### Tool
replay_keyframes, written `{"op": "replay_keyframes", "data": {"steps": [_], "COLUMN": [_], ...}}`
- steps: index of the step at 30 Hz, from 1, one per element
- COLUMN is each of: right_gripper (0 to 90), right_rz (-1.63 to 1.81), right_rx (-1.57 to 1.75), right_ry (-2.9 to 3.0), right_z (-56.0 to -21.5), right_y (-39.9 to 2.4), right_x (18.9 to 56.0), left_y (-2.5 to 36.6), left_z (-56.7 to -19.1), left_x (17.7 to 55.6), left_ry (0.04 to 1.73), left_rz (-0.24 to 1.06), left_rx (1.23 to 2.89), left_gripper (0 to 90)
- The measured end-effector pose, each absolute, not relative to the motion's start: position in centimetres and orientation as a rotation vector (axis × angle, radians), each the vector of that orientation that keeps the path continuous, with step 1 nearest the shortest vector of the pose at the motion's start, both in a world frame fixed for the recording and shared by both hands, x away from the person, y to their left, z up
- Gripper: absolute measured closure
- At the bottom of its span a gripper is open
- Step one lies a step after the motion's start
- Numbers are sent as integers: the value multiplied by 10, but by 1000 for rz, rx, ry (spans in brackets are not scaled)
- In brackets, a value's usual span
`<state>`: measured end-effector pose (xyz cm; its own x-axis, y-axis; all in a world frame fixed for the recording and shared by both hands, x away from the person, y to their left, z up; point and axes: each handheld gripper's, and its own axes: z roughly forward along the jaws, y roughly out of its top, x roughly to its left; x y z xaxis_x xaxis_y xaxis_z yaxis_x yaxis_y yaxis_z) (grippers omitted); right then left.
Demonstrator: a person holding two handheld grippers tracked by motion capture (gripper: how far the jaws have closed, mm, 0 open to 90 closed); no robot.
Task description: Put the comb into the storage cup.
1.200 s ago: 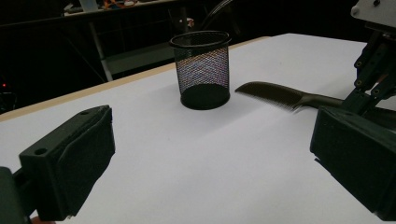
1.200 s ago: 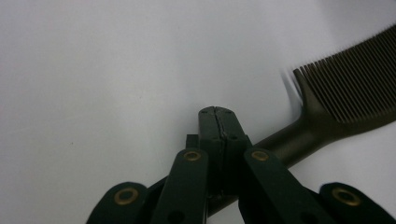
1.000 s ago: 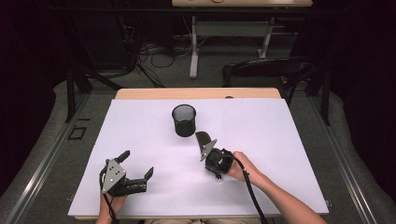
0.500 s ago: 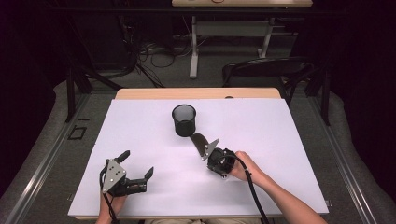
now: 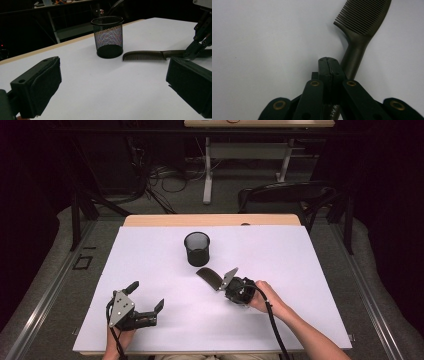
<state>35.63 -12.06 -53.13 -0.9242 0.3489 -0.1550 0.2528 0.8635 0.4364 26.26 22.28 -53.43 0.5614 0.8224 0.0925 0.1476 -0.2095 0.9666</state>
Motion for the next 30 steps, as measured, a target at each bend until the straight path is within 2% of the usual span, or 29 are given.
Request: {"op": "replay_keyframes", "data": {"steps": [6,14,19,24,26,28,30], "right_gripper": [892,748,616,542,472,453,397], "right_rz": [653,743,787,815,826,839,853], "right_rx": [498,558,596,655,673,691,718], "right_ry": [2808,2836,2842,2826,2819,2808,2798], "right_z": [-530,-522,-516,-510,-507,-504,-502], "right_y": [-123,-129,-132,-138,-142,-145,-148], "right_x": [355,349,346,344,344,345,346], "left_y": [222,222,223,223,223,223,222], "left_z": [-535,-534,-534,-534,-534,-534,-534], "left_x": [263,263,263,262,262,262,262], "left_ry": [815,813,817,817,816,816,817], "left_rz": [762,763,762,762,764,764,765], "left_rx": [1699,1697,1696,1691,1692,1691,1691], "left_gripper": [1,1,1,1,1,1,0]}}
